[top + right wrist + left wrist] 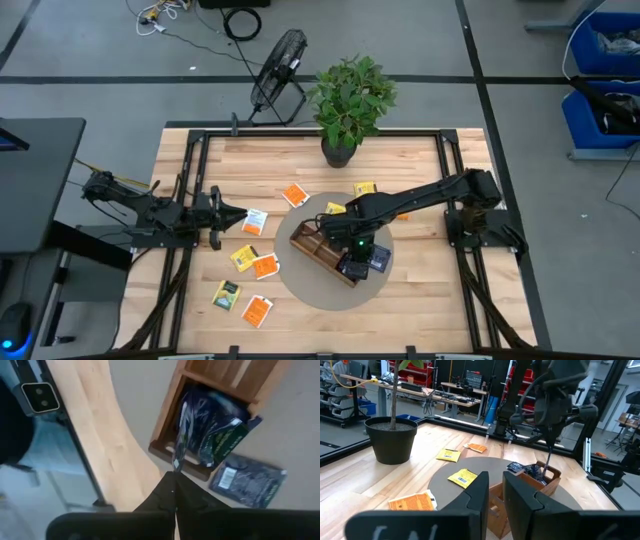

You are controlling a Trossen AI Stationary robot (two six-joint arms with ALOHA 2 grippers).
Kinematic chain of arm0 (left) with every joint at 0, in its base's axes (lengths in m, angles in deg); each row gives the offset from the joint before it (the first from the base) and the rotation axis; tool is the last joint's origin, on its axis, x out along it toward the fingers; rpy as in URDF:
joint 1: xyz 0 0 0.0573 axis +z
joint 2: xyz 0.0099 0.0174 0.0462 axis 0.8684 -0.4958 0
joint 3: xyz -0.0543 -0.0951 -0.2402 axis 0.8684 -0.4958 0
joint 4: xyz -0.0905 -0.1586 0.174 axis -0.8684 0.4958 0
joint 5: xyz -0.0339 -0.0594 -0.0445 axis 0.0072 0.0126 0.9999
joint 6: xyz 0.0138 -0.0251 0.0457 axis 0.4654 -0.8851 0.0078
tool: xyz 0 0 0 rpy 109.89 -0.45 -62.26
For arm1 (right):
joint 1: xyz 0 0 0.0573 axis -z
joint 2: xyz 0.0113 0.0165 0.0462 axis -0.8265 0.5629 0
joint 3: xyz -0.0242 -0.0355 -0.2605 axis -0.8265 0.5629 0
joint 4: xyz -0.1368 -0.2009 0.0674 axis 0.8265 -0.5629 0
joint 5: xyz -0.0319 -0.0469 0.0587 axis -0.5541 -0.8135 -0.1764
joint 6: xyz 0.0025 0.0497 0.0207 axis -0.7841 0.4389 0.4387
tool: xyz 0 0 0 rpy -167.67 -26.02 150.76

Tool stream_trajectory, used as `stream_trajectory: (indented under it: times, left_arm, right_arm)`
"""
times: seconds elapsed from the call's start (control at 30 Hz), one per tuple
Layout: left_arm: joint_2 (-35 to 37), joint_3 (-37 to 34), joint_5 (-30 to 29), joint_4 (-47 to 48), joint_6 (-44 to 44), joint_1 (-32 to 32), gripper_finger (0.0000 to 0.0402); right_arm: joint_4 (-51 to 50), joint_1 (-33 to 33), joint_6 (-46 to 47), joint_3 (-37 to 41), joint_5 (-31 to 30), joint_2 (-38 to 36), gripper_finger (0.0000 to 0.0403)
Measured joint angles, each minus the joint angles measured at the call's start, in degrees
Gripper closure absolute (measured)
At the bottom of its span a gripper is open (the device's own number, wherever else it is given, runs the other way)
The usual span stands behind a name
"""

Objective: Pick & Place Tea
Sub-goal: Put the black tea bag into the right section of the wooden organizer

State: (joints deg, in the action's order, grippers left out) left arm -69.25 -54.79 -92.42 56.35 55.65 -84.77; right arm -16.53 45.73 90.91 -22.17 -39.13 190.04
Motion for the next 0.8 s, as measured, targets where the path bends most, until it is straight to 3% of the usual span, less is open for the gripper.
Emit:
stream_trajectory:
  times: [0.2,0.43,0.63,0.8]
  left_arm:
    - [0.0,0.0,0.0,0.0,0.0,0.0,0.0344]
    - [0.0,0.0,0.0,0.0,0.0,0.0,0.0344]
    - [0.0,0.0,0.0,0.0,0.7,0.0,0.0344]
    - [0.0,0.0,0.0,0.0,0.5,0.0,0.0344]
  right_arm:
    - [-1.5,2.4,-1.6,0.0,5.0,1.8,0.0403]
    - [-1.6,4.4,-2.6,0.0,5.4,1.4,0.0403]
    - [-3.5,6.2,-3.4,0.0,12.8,1.4,0.0403]
    - [-3.4,8.2,-4.0,0.0,13.9,1.4,0.0403]
